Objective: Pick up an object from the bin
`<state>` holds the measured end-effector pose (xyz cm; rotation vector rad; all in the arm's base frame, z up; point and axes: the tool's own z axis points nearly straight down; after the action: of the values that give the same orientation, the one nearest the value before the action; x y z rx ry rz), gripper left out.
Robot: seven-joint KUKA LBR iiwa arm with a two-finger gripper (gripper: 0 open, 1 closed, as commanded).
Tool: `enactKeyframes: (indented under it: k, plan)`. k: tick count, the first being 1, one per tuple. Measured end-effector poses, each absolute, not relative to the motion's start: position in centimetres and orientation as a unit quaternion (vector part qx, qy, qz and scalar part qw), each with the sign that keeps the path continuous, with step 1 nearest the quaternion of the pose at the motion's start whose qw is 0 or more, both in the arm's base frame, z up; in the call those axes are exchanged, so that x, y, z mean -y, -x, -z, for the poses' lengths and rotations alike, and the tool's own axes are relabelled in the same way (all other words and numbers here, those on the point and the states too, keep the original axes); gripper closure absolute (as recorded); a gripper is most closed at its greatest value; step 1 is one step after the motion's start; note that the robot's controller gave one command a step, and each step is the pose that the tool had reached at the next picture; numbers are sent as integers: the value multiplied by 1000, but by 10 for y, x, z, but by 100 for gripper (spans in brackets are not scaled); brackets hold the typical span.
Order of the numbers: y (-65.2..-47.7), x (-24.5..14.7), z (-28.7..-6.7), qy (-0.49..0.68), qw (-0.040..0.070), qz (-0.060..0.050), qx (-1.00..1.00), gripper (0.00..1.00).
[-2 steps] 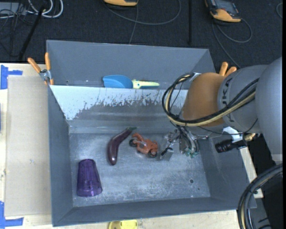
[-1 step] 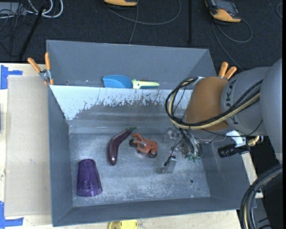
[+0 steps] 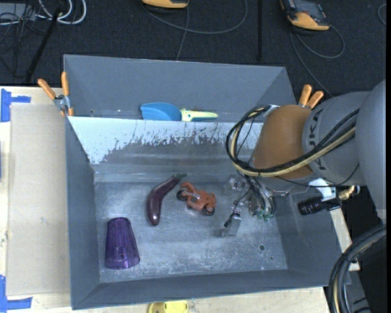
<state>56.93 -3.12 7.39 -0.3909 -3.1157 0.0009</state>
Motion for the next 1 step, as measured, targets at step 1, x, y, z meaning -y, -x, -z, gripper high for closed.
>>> enactKeyframes:
  k: [1]
  plan:
    - [-597,-14,-71,126,-1,0,992,0]
